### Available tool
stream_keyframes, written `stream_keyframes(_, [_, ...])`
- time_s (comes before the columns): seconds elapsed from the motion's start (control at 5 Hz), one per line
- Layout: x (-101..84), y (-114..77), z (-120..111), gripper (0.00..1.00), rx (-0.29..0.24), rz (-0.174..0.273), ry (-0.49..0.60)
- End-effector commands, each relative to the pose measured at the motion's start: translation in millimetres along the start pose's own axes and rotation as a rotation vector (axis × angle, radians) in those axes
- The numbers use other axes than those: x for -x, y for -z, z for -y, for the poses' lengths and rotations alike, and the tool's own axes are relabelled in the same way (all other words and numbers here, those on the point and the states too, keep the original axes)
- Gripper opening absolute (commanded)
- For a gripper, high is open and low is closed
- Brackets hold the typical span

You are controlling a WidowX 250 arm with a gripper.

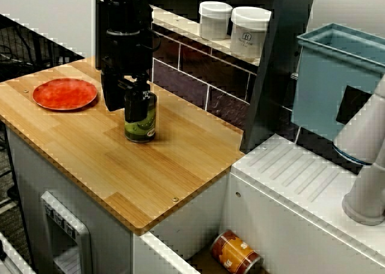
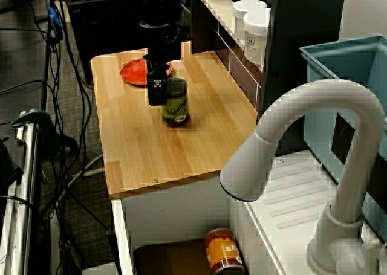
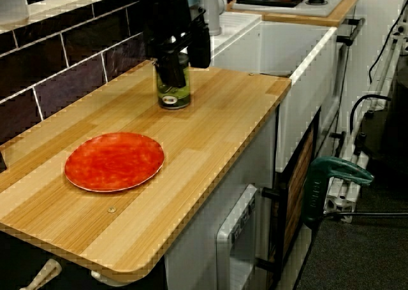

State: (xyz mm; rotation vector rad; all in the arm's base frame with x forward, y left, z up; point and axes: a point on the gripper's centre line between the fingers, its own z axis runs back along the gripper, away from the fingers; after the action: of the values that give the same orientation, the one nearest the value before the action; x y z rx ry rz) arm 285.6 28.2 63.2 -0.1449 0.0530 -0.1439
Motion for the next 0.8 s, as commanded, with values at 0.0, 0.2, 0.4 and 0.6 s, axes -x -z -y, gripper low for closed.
stream_keyframes(0.0, [-1.1,-8.7,-11.7,1.00,-0.006,0.147,-0.042])
stream_keyframes(0.2, [3.5,-11.9,-11.4,1.00,0.005,0.133,-0.045])
stream_keyframes(0.4, [14.0,-30.2,-15.6,1.00,0.037,0.132,-0.033])
stream_keyframes(0.6, [16.3,-44.2,-21.2,1.00,0.057,0.147,-0.035])
